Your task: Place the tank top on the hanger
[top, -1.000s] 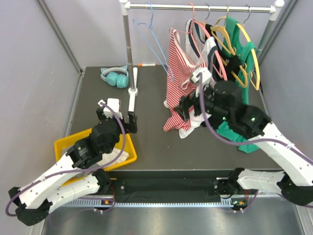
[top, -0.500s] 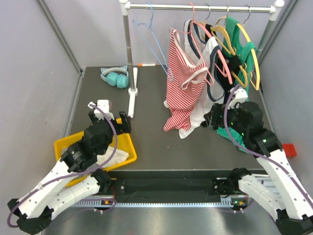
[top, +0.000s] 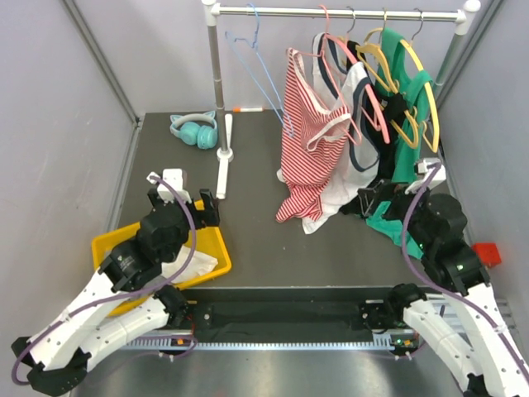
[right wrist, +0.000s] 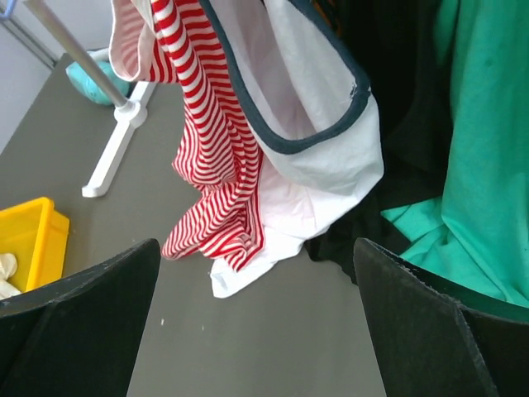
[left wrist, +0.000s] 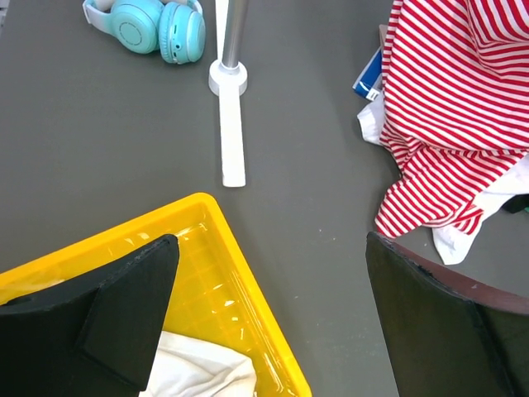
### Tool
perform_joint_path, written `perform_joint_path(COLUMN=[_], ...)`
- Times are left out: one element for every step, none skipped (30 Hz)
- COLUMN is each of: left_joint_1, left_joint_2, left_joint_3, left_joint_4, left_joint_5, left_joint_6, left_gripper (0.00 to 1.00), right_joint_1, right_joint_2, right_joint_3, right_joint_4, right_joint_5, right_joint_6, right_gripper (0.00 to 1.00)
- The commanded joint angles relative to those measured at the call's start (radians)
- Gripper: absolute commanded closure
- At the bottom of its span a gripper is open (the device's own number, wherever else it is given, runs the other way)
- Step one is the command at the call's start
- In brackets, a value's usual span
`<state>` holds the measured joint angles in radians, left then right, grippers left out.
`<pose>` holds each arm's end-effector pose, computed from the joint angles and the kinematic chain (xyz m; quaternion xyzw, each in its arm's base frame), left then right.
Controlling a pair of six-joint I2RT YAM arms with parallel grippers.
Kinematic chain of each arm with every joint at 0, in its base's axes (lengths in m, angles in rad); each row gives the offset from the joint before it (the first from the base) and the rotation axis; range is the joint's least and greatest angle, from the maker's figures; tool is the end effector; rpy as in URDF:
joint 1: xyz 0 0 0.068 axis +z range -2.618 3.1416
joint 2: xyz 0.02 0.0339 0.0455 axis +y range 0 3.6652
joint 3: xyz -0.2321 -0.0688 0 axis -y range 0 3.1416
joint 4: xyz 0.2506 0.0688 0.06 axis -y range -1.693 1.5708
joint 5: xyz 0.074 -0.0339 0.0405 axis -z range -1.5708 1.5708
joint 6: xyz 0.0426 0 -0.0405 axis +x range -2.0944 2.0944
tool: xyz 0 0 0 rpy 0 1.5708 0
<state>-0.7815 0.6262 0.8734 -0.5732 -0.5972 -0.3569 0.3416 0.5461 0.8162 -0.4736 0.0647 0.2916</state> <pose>0.1331 -0.0983 0.3340 -0.0040 0.7952 -0.0990 0.5982 0.1529 0.0514 0.3352 0.0011 0.7751 0.1727 0.6077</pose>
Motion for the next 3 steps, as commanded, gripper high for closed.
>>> perform_joint_path(left_joint_1=[0.004,0.004,0.004], left_joint_2=[0.012,0.015,0.015], left_joint_3=[0.044,0.044,0.045], left_joint_4=[0.007,0.007,0.007], left_joint_5=[0.013,0.013,0.016], left_joint_6=[-0.005,-0.007,-0.008], left_gripper=[0.01,0.01,0.01], right_joint_1=[-0.012,-0.012,-0.012], right_joint_2=[-0.015,-0.018,-0.021], right_joint_3=[-0.005,-0.011,-0.014], right_joint_4=[0.047,0.049,0.050], right_joint_5=[0.032,0.030,0.032], right_joint_6=[-0.003,-0.003,-0.005], right_gripper=[0.00,0.00,0.00])
